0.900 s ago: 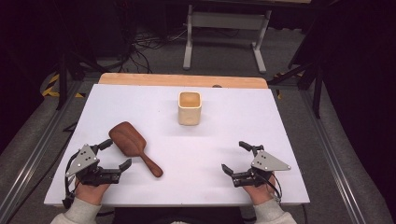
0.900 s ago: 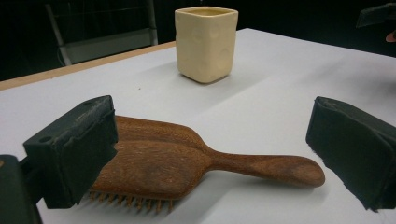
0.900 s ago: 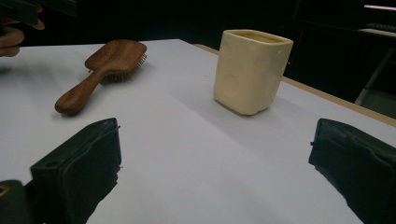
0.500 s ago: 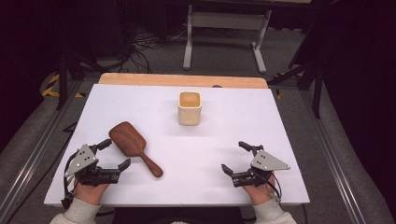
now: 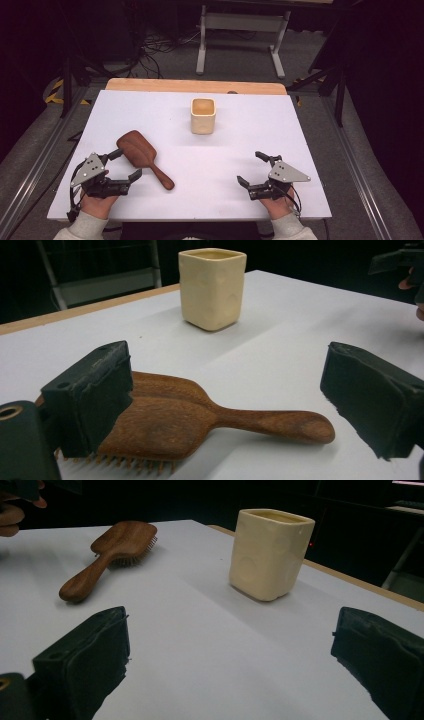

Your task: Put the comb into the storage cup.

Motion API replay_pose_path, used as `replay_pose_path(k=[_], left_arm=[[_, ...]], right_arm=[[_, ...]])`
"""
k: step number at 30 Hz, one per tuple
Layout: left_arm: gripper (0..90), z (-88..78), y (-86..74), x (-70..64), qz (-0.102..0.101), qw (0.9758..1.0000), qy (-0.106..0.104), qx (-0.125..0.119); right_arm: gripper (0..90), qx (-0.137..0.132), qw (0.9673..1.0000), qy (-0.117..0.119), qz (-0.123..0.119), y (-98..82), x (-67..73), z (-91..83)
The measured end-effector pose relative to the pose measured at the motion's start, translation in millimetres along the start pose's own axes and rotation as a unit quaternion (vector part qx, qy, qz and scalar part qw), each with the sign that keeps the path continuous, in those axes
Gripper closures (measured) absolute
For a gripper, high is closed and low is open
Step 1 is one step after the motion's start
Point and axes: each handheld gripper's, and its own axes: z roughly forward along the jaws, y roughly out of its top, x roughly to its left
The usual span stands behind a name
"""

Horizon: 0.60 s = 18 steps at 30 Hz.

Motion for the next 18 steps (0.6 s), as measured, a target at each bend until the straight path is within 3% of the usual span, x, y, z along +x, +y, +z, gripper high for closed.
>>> replay_pose_path(k=[7, 18], left_arm=[[14.2, 13.2, 11.5, -4.6, -0.012, 0.9994, -0.027, 0.015], [17.5, 43.2, 28.2, -18.4, 0.005, 0.9976, -0.062, 0.031]], right_arm=[[2.4, 0.0, 1.0, 0.0, -0.001, 0.2, 0.0, -0.4], [2.4, -0.001, 1.0, 0.003, -0.001, -0.1, -0.4, -0.8]])
